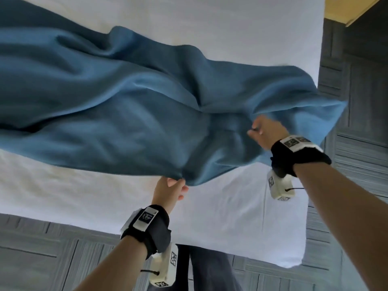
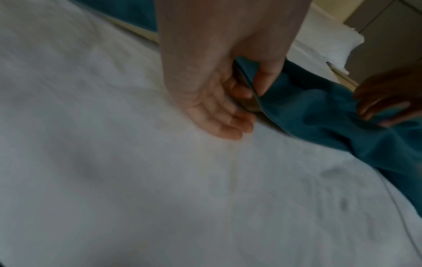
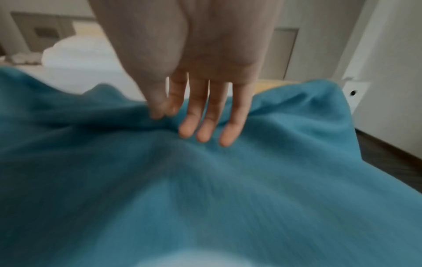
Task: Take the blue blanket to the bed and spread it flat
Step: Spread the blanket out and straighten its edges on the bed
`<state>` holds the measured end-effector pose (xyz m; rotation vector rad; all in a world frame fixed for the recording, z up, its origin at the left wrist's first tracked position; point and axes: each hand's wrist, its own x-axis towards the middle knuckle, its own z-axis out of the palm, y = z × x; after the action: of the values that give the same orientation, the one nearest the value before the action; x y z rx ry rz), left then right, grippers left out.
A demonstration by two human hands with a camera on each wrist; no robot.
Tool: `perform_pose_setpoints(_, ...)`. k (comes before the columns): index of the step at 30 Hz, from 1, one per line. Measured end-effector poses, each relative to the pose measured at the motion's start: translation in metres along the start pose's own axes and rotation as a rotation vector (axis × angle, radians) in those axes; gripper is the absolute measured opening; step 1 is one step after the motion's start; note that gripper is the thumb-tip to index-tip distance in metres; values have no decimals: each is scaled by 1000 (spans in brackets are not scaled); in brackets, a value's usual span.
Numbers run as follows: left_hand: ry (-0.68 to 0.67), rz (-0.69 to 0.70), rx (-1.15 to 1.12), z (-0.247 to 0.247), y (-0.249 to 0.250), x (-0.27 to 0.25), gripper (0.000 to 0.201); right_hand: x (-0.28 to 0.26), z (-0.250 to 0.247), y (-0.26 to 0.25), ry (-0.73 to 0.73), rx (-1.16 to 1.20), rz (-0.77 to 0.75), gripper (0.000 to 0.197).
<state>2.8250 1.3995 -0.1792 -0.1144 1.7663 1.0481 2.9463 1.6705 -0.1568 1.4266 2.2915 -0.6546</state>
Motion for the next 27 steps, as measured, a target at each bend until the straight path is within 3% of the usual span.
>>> perform_pose_setpoints(2,-3,18,-121,13,0,-1,19,-27,20,10,-163,-47,-29,68)
perform_pose_setpoints(4,-29,-14,-204,30,0,-2,21,-46,39,21,-179,-124,-98,86)
perform_pose_setpoints(7,-78,-58,-283,59,-1,-3,17,-52,52,45,-18,-153,-153,62)
perform_pose_setpoints(9,-92,-57,-310,79,2,-5,18,-49,49,61,134,-143,-100,41)
perform_pose_setpoints(11,-85,-28,-316,102,7,-5,22,-44,43,77,188,-159,-69,29)
perform_pose_setpoints(14,-49,31,-326,140,17,-5,27,-36,31,97,177,-37,-141,21)
perform_pose_setpoints(17,6,48,-387,178,24,-6,17,-31,18,121,140,109,-260,21)
perform_pose_setpoints(20,22,25,-490,219,25,-10,20,-37,9,143,17,100,-384,25)
perform_pose_setpoints(23,53,-21,-599,258,19,-20,19,-42,5,168,-131,174,-391,26)
perform_pose_setpoints(24,55,-30,-625,268,15,-25,18,-43,4,179,-170,184,-385,33)
perform_pose_setpoints(27,133,-72,-532,288,-2,-43,15,-44,-1,207,-238,-45,-422,80)
